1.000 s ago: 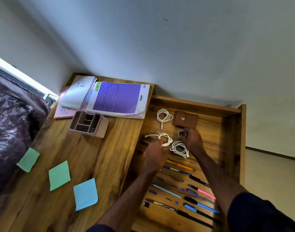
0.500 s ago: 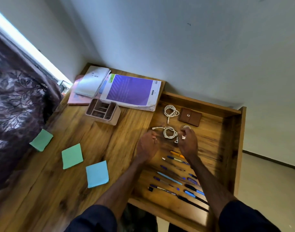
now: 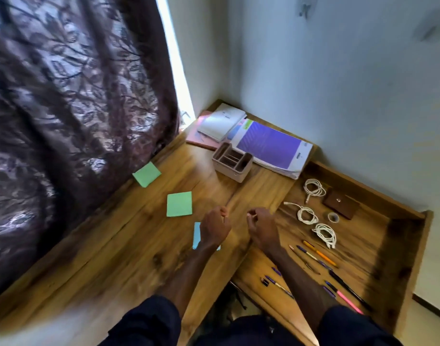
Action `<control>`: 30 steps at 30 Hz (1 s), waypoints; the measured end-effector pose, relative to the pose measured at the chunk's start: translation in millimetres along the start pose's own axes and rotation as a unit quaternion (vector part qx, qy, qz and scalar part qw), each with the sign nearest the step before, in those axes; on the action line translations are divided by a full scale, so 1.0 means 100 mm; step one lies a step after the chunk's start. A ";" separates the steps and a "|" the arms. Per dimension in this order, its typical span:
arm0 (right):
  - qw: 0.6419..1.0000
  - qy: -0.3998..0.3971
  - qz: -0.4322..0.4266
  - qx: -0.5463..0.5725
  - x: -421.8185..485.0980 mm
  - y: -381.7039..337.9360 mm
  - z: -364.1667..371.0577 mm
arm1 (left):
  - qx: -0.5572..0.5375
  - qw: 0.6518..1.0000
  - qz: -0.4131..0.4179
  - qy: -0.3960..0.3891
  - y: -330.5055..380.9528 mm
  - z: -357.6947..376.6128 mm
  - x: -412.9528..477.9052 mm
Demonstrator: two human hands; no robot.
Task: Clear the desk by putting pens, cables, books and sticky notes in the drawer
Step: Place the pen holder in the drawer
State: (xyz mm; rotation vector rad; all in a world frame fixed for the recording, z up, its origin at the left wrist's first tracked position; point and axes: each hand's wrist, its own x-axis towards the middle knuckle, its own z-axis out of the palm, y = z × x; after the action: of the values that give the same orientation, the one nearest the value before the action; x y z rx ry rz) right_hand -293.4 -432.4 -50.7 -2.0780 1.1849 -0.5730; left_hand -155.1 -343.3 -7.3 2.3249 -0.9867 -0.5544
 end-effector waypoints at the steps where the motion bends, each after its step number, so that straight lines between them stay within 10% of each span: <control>1: 1.000 -0.011 -0.011 0.002 -0.02 -0.10 0.06 | -0.002 1.000 -0.011 0.005 -0.10 -0.07 -0.01; 30: 0.989 -0.003 -0.052 -0.137 1.15 -0.60 0.13 | -0.030 0.995 -0.084 0.051 -0.57 -0.52 0.55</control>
State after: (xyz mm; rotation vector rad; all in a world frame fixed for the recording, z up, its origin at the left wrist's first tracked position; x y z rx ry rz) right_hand -194.1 -506.8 -10.3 -2.3831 1.2142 -0.4722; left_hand -60.7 -334.3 -12.0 2.3705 -0.7227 -0.5164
